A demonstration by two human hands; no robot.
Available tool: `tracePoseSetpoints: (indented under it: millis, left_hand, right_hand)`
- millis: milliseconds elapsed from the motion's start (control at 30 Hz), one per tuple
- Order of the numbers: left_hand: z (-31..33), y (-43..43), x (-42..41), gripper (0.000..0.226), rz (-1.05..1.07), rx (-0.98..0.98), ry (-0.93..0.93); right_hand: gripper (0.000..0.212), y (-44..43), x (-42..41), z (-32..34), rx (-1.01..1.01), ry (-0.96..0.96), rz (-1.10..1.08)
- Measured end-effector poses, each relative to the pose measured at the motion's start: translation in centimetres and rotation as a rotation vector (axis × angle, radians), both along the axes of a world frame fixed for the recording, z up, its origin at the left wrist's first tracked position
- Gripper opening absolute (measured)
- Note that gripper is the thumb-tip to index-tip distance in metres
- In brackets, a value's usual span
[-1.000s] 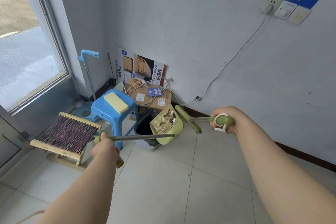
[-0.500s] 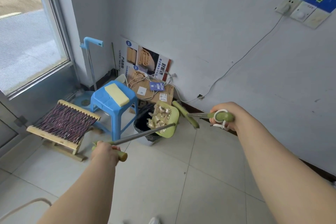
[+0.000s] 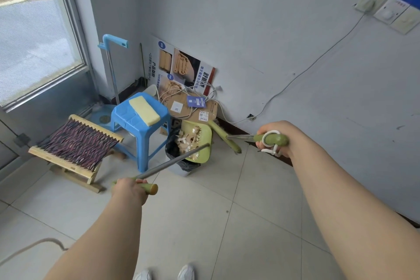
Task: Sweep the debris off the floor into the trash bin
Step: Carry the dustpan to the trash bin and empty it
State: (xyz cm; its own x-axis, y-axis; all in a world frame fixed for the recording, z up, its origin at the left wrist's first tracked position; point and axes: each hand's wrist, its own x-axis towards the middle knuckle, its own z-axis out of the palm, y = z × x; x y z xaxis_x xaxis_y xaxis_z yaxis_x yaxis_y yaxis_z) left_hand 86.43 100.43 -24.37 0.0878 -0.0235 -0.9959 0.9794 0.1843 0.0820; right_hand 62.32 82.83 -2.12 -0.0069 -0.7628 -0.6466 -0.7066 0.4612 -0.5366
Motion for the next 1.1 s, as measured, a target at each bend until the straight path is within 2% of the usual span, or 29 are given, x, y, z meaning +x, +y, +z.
tracePoseSetpoints:
  millis: [267, 433, 733, 867, 1100]
  left_hand:
    - [-0.8, -0.9, 0.2, 0.019, 0.027, -0.017, 0.028]
    - [-0.4, -0.9, -0.1, 0.017, -0.019, 0.010, 0.012]
    - [-0.9, -0.4, 0.0, 0.019, 0.060, -0.020, 0.035]
    - [-0.3, -0.7, -0.1, 0.016, 0.035, -0.024, 0.062]
    - [0.8, -0.5, 0.3, 0.016, 0.009, -0.061, 0.061]
  right_hand:
    - [0.023, -0.7, 0.3, 0.2, 0.055, -0.003, -0.005]
    - [0.027, -0.7, 0.2, 0.3, -0.016, -0.038, -0.004]
    - [0.028, -0.5, 0.2, 0.8, -0.044, 0.015, 0.024]
    - [0.034, -0.4, 0.4, 0.9, -0.022, 0.066, 0.090]
    - [0.029, -0.3, 0.8, 0.9, -0.029, 0.071, 0.047]
